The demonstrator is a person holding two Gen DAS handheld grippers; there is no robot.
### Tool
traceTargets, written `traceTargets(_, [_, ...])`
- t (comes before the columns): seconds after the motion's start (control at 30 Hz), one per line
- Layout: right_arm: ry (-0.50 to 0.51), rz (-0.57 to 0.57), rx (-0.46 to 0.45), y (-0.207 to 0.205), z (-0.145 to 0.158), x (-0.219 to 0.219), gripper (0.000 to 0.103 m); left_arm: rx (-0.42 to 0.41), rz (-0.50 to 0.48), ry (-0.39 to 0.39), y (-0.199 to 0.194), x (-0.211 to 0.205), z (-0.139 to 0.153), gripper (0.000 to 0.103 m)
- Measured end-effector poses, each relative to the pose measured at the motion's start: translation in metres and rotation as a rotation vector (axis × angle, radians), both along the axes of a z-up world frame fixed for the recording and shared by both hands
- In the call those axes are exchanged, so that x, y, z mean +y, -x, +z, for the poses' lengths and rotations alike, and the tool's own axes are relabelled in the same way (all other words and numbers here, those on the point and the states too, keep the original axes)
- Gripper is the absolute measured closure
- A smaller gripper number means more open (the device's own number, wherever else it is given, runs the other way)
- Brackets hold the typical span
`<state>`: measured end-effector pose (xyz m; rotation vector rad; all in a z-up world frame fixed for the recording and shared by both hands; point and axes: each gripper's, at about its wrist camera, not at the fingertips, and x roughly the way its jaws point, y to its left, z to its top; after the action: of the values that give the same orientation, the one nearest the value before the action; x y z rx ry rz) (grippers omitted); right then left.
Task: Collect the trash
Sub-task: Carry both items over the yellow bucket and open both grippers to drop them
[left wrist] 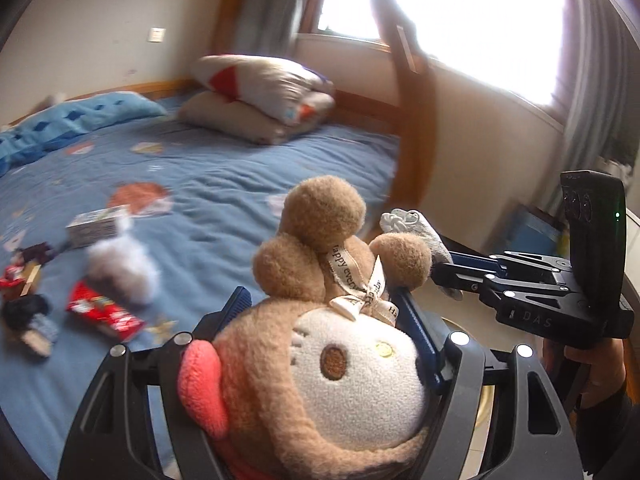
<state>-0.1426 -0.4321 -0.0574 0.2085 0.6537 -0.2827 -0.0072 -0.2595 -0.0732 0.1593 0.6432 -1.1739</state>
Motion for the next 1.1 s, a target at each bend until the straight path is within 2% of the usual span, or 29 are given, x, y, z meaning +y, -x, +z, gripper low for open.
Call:
traceTargets(0.2, [0.004, -0.165, 0.073, 0.067, -0.014, -0.031, 0.083, 0.047, -0.159, -0.034, 0.045, -0.062, -0.017, 0.03])
traceTargets(0.33, [-0.027, -0.253, 0.14, 0.104, -0.04, -0.049, 0.083, 0.059, -0.234, -0.068, 0.07, -0.091, -0.03, 0.03])
traceTargets(0.53, [-0.095, -0.3, 0.188, 0.126, -0.066, -0.064, 0.081, 0.067, -0.295, -0.136, 0.092, -0.127, -0.053, 0.03])
traceTargets(0.63, [-0.115, -0.301, 0.23, 0.129, -0.074, -0.066, 0.069, 0.072, -0.319, -0.183, 0.1, -0.142, -0.07, 0.03])
traceTargets(0.67, [-0.116, -0.304, 0.252, 0.131, -0.077, -0.067, 0.061, 0.073, -0.324, -0.194, 0.103, -0.143, -0.073, 0.03])
traceTargets(0.7, [-0.114, -0.309, 0.259, 0.133, -0.08, -0.07, 0.057, 0.074, -0.332, -0.211, 0.106, -0.146, -0.078, 0.03])
traceTargets(1.1, [-0.106, -0.39, 0.288, 0.173, -0.088, -0.089, 0.056, 0.091, -0.385, -0.342, 0.13, -0.18, -0.118, 0.03])
